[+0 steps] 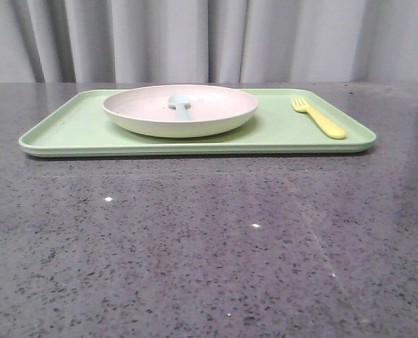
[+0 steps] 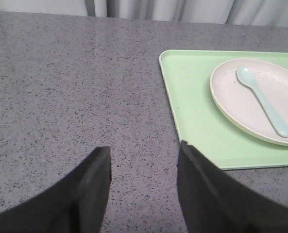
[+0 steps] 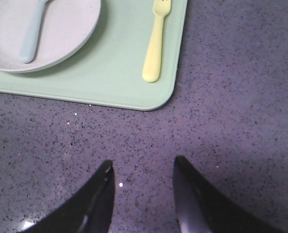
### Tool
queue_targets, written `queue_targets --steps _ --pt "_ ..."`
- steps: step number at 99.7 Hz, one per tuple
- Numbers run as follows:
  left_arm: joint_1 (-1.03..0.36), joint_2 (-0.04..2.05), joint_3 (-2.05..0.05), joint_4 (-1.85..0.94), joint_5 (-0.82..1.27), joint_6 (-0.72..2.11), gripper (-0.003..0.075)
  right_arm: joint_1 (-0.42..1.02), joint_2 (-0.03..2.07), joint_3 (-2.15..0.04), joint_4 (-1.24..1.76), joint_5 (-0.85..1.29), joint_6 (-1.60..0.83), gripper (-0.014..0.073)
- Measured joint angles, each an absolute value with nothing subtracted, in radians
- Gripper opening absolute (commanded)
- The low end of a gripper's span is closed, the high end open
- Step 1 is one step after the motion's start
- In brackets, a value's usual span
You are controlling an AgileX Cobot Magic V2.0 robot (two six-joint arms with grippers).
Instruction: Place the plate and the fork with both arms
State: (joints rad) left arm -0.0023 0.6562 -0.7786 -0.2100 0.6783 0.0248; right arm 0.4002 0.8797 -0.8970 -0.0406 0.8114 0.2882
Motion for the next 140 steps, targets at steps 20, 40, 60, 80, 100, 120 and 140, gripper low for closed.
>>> queue_targets --steps 20,40,60,80,100,120,140 --pt "-0.002 0.653 -0.779 -0.21 0.677 0.025 0.0174 0.4 0.751 -0.815 -0.08 0.796 0.288 0.0182" --pt "-0.002 0.624 -0.763 -0.21 0.673 0.025 -0.002 0.4 0.617 -0.756 -0.098 0.783 0.288 -0.0043" --pt "-0.002 0.547 -0.683 -0.21 0.66 0.027 -0.002 0.4 0.501 -0.691 -0.101 0.773 0.288 -0.0068" --pt "-0.002 0.46 -0.613 -0.21 0.652 0.027 -0.002 0.4 0.39 -0.618 -0.106 0.772 0.29 -0.0068" --pt "-0.002 0.384 -0.57 -0.21 0.653 0.027 -0.002 0.4 0.301 -0.562 -0.106 0.771 0.29 -0.0068" --pt "-0.002 0.357 -0.543 -0.21 0.659 0.028 -0.002 0.4 0.275 -0.552 -0.106 0.773 0.29 -0.0068" --pt "-0.002 0.357 -0.542 -0.21 0.661 0.028 -0.002 0.4 0.275 -0.552 -0.106 0.773 0.29 -0.0068"
